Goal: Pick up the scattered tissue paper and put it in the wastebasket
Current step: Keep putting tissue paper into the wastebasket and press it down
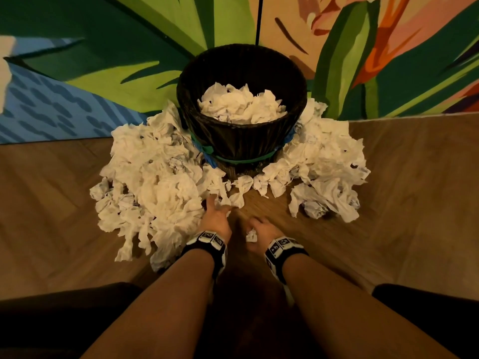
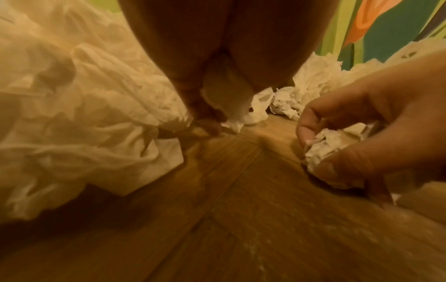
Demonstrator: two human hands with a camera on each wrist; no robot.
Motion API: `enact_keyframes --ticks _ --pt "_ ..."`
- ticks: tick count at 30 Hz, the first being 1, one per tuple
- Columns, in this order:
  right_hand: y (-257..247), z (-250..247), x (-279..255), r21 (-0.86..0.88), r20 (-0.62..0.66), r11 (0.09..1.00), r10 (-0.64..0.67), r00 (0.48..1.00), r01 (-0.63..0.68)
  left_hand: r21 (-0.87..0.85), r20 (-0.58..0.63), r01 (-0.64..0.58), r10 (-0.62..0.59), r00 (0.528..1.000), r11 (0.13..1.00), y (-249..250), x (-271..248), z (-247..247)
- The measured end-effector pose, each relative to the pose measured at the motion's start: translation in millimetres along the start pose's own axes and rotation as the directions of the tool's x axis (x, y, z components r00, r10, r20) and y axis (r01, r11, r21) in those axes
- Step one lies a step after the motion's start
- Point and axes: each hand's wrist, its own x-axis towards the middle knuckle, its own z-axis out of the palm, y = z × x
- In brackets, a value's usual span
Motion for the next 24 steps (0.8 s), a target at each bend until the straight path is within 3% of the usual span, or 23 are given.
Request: enact_keyframes --ticks 2,5,8,10,12,14,18,24 --pt "6.0 1.5 -2.0 0.039 -0.028 0.998 0.047 0.999 -0.046 0.073 0.094 -0.012 0.005 0.996 0.997 -0.4 1.3 3.2" --pt "15.3 2.3 -6.4 0.084 -0.057 0.992 0.098 0.994 -0.093 0.127 0.105 -0.099 0.086 0.991 0.987 0.2 0.7 6.7" --pt "26.4 0.9 -11.1 0.138 -0.067 0.984 0.122 0.99 -0.111 0.069 -0.044 -0.13 0.133 0.99 0.989 0.4 -2.4 4.4" --pt "31.7 -3.4 -15.4 0.215 -0.114 0.969 0.151 0.982 -0.124 -0.098 -0.207 -0.111 0.089 0.974 0.989 3.9 -4.9 -1.3" --pt "32.8 -10.6 -19.4 0.312 -0.148 0.937 0.212 0.966 -0.158 -0.296 -0.281 -0.072 -0.014 0.96 0.952 9.4 -8.3 -10.3" --pt "30.2 -21.7 -22.9 0.383 -0.162 0.901 0.281 0.946 -0.202 -0.381 -0.311 -0.04 -0.087 0.946 0.924 10.8 -8.6 -17.9" --pt "22.7 -46.2 -31.9 0.529 -0.181 0.815 0.38 0.907 -0.236 -0.388 -0.358 0.021 -0.172 0.918 0.922 6.9 -7.9 -30.2" --pt "7.8 -70.2 -47.0 0.786 -0.294 0.616 0.44 0.848 -0.047 -0.58 -0.339 -0.028 -0.21 0.917 0.814 8.9 -10.3 -49.1"
